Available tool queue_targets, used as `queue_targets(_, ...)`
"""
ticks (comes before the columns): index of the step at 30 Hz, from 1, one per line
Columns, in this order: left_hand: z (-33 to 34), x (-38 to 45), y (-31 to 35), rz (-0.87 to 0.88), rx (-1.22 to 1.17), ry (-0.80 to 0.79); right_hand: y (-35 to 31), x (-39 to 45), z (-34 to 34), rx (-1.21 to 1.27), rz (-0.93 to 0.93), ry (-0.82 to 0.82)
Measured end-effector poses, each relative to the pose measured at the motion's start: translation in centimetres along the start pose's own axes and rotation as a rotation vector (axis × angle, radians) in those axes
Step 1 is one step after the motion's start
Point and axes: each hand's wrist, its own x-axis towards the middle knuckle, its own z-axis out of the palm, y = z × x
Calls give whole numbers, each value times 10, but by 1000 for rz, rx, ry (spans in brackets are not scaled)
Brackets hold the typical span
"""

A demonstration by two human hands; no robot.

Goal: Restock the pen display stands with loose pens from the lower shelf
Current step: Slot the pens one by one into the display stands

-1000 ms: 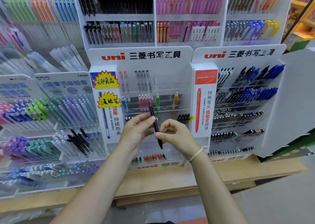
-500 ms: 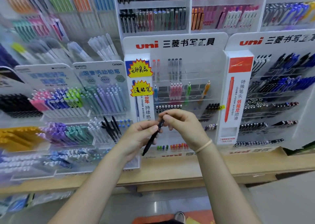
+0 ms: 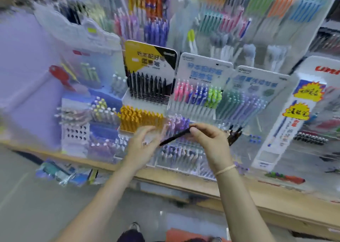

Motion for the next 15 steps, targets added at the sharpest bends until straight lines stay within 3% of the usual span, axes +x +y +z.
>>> queue_targets(3,-45,30,-31,313,405,99,-16,8,50,13,-55,99)
queue_targets(5,-63,56,-40,402,623,80,-31,20,73,30,-104,171)
queue_targets(8,-80,97,-37,409,776,33,-49,48,96,-15,-209,230)
queue_targets(11,-84,126,-39,327,927,-119,-55,77,108,-133,-280,246)
queue_targets(15,-81,135,-54,292,885,-210,-51,104,127,-198,-285,211)
